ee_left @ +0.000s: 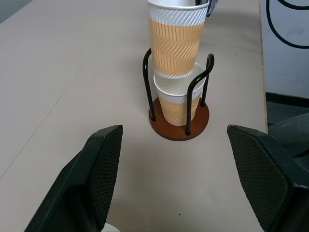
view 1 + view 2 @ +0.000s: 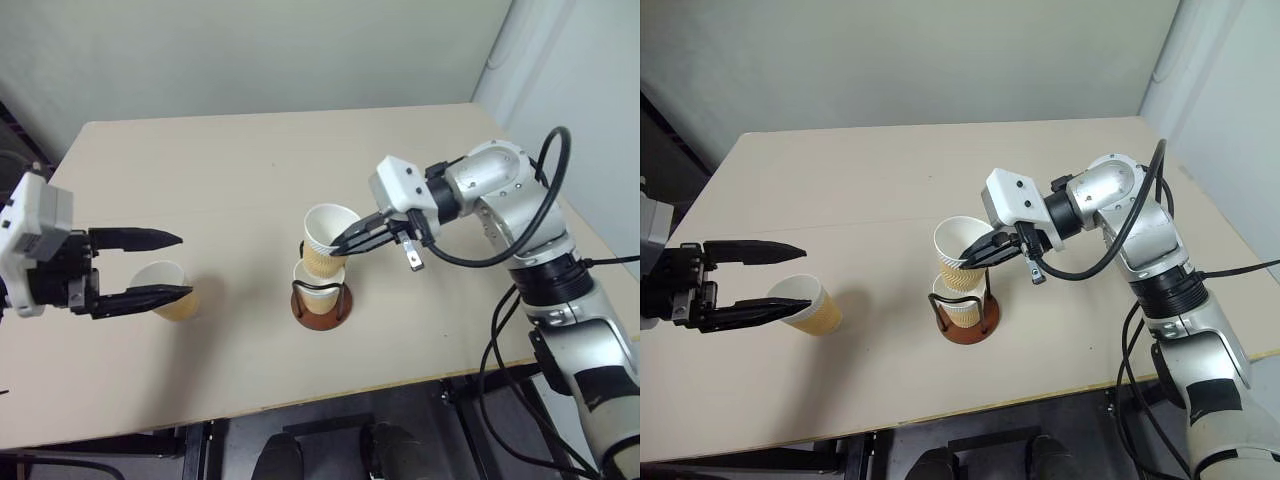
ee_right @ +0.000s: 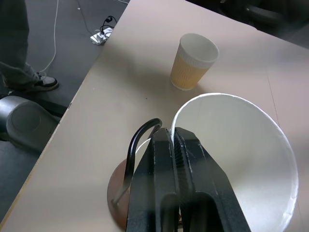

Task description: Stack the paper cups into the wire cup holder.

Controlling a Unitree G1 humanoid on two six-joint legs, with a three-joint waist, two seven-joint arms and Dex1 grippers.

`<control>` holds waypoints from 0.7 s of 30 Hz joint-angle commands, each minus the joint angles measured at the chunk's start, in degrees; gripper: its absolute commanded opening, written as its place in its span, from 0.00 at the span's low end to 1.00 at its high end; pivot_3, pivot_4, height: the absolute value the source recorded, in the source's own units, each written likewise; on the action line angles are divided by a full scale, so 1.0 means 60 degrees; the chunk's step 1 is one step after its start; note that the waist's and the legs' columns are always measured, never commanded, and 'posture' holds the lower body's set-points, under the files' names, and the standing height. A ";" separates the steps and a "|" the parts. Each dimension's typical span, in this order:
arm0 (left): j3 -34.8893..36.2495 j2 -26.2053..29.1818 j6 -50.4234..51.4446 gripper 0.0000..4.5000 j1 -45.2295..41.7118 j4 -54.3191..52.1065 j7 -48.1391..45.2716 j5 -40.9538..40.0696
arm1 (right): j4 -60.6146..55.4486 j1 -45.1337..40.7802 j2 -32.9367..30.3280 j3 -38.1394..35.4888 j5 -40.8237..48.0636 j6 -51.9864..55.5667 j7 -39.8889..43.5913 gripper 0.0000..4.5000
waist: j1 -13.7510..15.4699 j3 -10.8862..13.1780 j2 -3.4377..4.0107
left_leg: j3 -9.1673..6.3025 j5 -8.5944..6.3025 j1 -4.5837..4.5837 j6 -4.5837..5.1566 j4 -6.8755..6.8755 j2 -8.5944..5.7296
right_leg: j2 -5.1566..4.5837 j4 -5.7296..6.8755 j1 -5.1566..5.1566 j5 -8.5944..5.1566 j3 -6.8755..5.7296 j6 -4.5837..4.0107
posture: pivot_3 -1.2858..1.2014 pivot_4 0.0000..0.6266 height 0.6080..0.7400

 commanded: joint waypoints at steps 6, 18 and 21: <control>0.0358 0.0003 -0.0190 0.82 0.0084 -0.0266 0.0146 0.0054 | -0.0389 0.0099 0.0135 0.0174 -0.0094 -0.0159 -0.0036 0.01 | 0.0000 0.0000 -0.0001 | -0.0017 -0.0001 0.0011 0.0003 0.0001 0.0033 | 0.0050 0.0004 0.0002 0.0014 0.0002 -0.0027 | 0.52 0.24 1.00; -0.0378 0.0539 -0.1469 0.82 0.0038 0.0627 0.0800 0.2074 | 0.0000 0.0035 -0.0056 0.0127 -0.0510 -0.0504 -0.0025 0.68 | 0.0002 -0.0002 -0.0003 | -0.0018 -0.0005 0.0025 0.0010 0.0002 0.0069 | 0.0083 0.0003 0.0002 0.0031 0.0001 -0.0062 | 0.52 0.24 1.00; -0.0603 0.0877 -0.2166 0.82 -0.0124 0.1096 0.0788 0.2731 | 0.0429 -0.0271 -0.0417 -0.0507 -0.0043 -0.0412 0.0314 0.92 | 0.0004 -0.0003 -0.0005 | -0.0017 -0.0006 0.0024 0.0010 0.0003 0.0067 | 0.0083 0.0000 0.0003 0.0031 0.0003 -0.0064 | 0.52 0.24 1.00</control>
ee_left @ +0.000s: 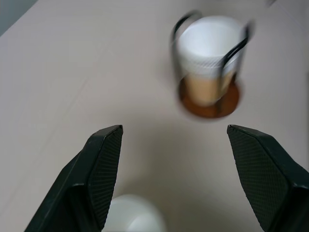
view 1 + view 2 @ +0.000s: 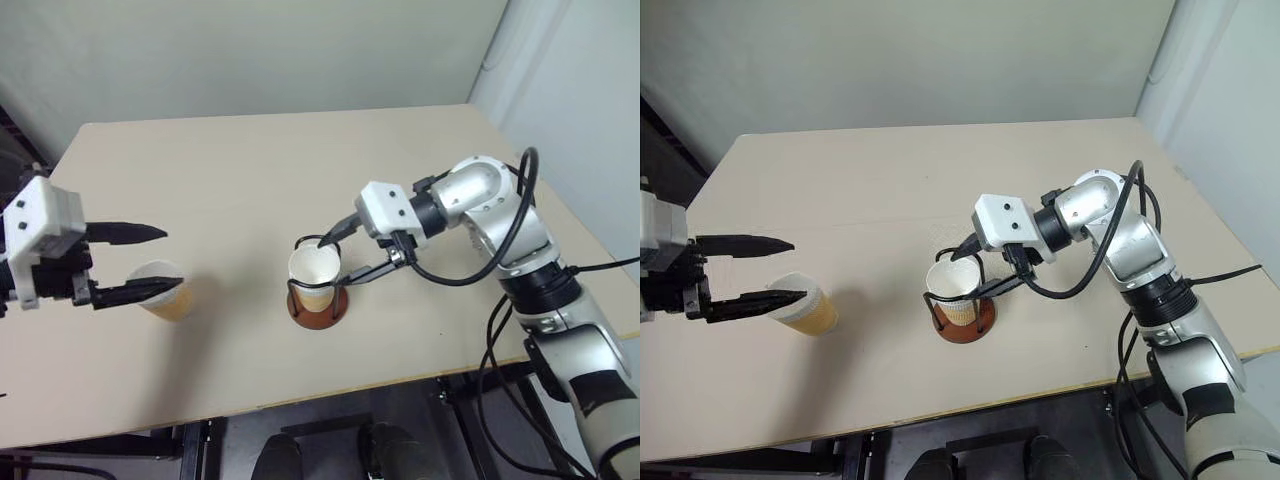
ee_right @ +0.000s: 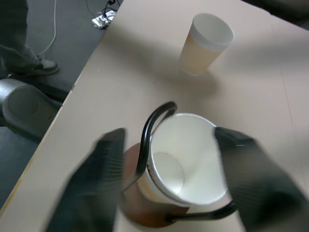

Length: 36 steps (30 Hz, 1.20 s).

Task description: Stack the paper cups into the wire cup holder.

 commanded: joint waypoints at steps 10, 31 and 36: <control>-0.1393 0.1537 -0.2272 0.82 -0.0021 0.1405 -0.1590 0.1752 | 0.0136 -0.0986 -0.0438 -0.2629 0.2752 0.1509 0.0254 1.00 | 0.0009 -0.0006 -0.0010 | 0.0016 -0.0023 -0.0009 0.0020 -0.0013 -0.0013 | 0.0032 0.0000 -0.0024 -0.0021 0.0015 -0.0037 | 0.52 0.24 1.00; -0.5244 0.1197 -0.4241 0.39 -0.2066 0.2999 -0.1498 0.3693 | -0.0922 -0.0382 -0.0978 -0.2782 0.2940 0.1971 -0.0456 1.00 | 0.0006 -0.0008 -0.0013 | -0.0014 -0.0052 -0.0017 0.0068 -0.0002 -0.0010 | 0.0033 0.0003 -0.0038 -0.0007 0.0022 -0.0029 | 0.52 0.24 1.00; -0.5291 0.1123 -0.4245 0.01 -0.2235 0.2998 -0.1681 0.3555 | -0.1053 -0.0344 -0.1059 -0.2883 0.3231 0.2131 -0.0487 1.00 | 0.0006 -0.0008 -0.0013 | 0.0000 -0.0052 -0.0017 0.0070 0.0000 -0.0013 | 0.0035 0.0003 -0.0036 -0.0006 0.0021 -0.0027 | 0.52 0.24 1.00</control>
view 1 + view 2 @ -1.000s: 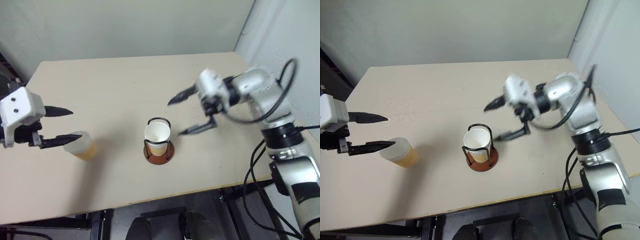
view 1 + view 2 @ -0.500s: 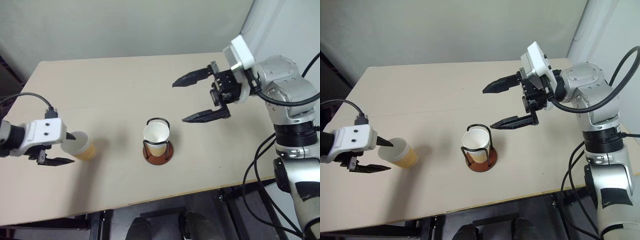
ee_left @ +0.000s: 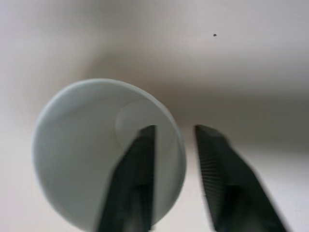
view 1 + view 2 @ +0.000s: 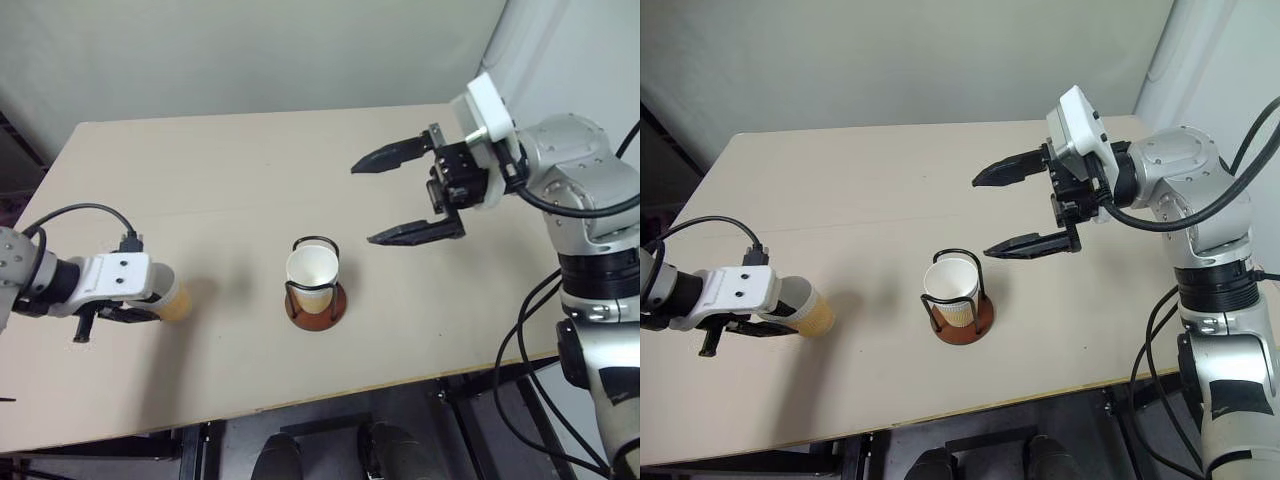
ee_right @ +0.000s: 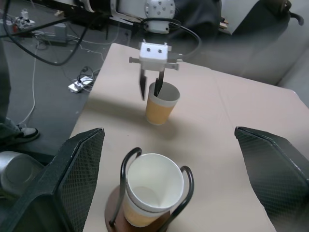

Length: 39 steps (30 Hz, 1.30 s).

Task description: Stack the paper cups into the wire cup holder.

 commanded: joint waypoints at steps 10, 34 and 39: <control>0.0187 -0.1053 0.1960 0.01 -0.3567 -0.1575 -0.1171 -0.3089 | -0.0715 0.0830 -0.1634 -0.1545 0.1236 0.0480 0.0477 1.00 | 0.0143 -0.0010 -0.0016 | 0.0008 0.0001 -0.0057 -0.0002 0.0055 -0.0022 | 0.0000 -0.0008 0.0010 0.0012 -0.0030 0.0021 | 0.52 0.24 1.00; -0.5954 -0.2606 -0.0949 0.01 -0.8415 -0.0152 -0.1627 -0.4074 | -0.2359 0.3067 -0.3561 -0.3832 0.2961 0.1517 -0.1152 1.00 | 0.0116 0.0002 0.0004 | 0.0037 -0.0051 -0.0053 0.0101 0.0187 -0.0069 | 0.0098 -0.0171 0.0104 0.0152 0.0168 0.0354 | 0.52 0.24 1.00; -0.6259 -0.2868 -0.1470 0.01 -0.8470 0.0164 -0.1627 -0.3289 | -0.2491 0.3109 -0.3570 -0.3763 0.3069 0.1513 -0.1377 1.00 | 0.0121 0.0002 0.0005 | 0.0039 -0.0077 -0.0052 0.0149 0.0190 -0.0069 | 0.0108 -0.0169 0.0104 0.0150 0.0165 0.0358 | 0.52 0.24 1.00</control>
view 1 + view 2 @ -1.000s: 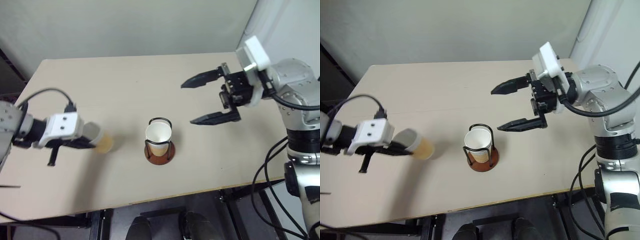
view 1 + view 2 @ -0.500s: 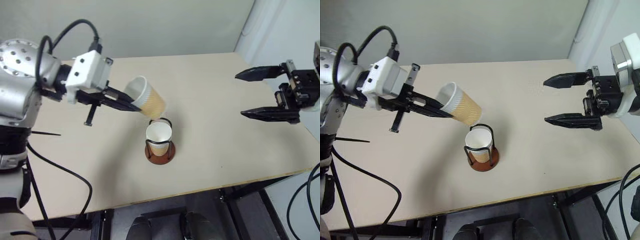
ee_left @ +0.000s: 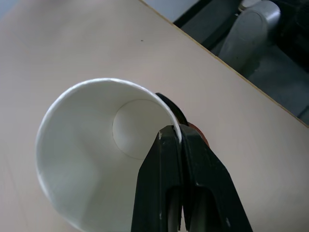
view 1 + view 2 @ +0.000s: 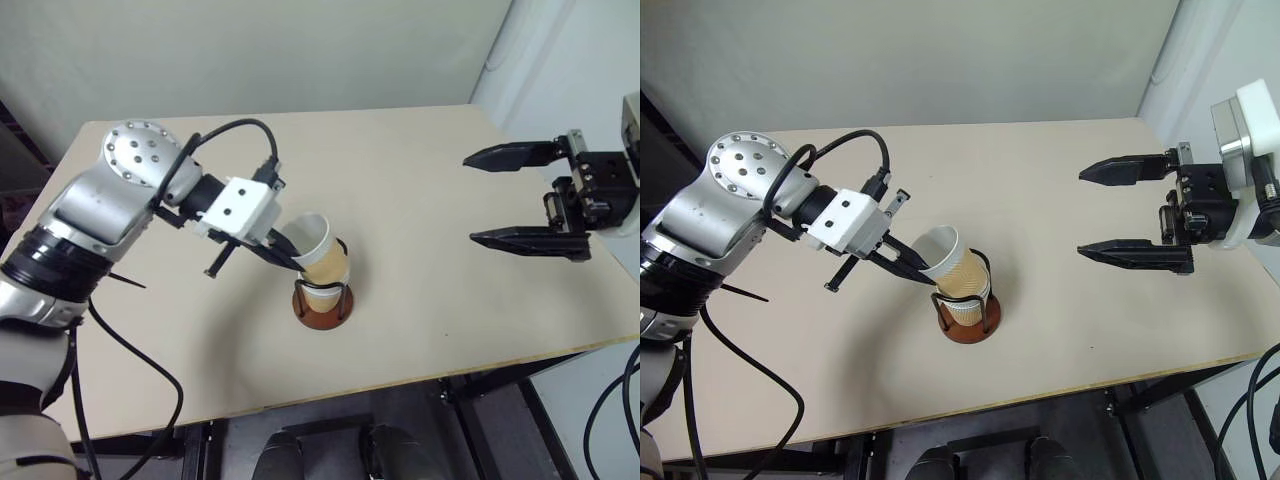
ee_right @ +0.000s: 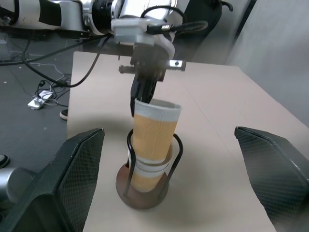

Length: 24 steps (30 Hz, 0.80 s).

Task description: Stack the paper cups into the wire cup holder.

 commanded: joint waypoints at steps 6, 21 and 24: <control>-0.0114 -0.0211 -0.0336 0.21 -0.0390 0.0082 -0.0385 0.0568 | -0.0324 -0.0016 -0.0175 -0.0208 0.0211 -0.0067 -0.0290 1.00 | 0.0002 0.0000 0.0000 | 0.0003 -0.0003 -0.0003 0.0004 0.0003 -0.0002 | -0.0001 0.0000 0.0001 -0.0007 0.0000 0.0010 | 0.52 0.24 1.00; 0.4510 0.0763 0.3304 0.61 0.3072 -0.0719 0.1087 -0.0293 | 0.1284 0.0434 0.0395 0.1243 -0.0941 -0.0909 0.0446 1.00 | -0.0079 -0.0005 0.0018 | 0.0004 -0.0028 0.0030 0.0049 0.0003 0.0002 | 0.0005 0.0018 0.0000 -0.0012 -0.0004 0.0013 | 0.52 0.24 1.00; 0.6563 0.1356 0.4077 0.61 0.5483 -0.0749 0.1507 -0.0781 | 0.1948 0.0964 0.0417 0.1070 -0.1114 -0.1061 0.0585 1.00 | -0.0080 -0.0005 0.0022 | -0.0002 -0.0027 0.0030 0.0047 -0.0011 0.0013 | 0.0000 0.0021 -0.0016 -0.0018 0.0010 0.0003 | 0.52 0.24 1.00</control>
